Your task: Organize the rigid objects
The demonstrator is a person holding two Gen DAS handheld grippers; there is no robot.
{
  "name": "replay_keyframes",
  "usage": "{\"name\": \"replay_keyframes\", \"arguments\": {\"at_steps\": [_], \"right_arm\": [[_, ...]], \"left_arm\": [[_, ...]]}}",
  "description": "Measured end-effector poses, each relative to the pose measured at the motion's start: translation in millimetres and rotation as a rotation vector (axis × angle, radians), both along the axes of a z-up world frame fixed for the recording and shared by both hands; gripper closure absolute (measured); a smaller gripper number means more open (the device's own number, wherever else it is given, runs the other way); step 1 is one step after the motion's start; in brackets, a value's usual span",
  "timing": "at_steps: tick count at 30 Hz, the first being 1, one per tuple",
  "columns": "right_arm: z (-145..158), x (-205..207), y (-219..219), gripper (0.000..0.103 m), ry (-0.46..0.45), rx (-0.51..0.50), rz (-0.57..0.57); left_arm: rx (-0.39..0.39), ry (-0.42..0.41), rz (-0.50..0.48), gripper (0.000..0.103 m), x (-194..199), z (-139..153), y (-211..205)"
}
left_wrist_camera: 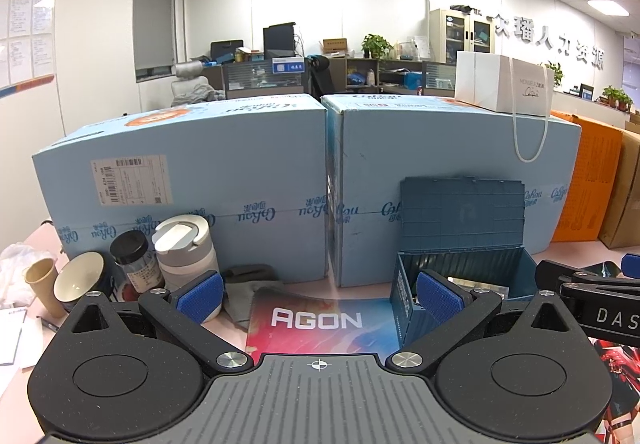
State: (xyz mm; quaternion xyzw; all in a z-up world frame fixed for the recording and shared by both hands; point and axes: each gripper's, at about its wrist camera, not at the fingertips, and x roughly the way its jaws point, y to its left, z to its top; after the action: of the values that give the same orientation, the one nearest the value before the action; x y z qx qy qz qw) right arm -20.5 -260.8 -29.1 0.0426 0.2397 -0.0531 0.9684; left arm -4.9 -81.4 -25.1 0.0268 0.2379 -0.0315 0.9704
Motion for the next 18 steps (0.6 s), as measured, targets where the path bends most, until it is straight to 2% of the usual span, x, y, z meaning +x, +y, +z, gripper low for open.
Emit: {"name": "replay_keyframes", "arguments": {"at_steps": [18], "right_arm": [[-1.0,-0.7,-0.4,0.000,-0.006,0.002,-0.007]], "left_arm": [[0.007,-0.009,0.016,0.000,-0.9,-0.4,-0.7]]}}
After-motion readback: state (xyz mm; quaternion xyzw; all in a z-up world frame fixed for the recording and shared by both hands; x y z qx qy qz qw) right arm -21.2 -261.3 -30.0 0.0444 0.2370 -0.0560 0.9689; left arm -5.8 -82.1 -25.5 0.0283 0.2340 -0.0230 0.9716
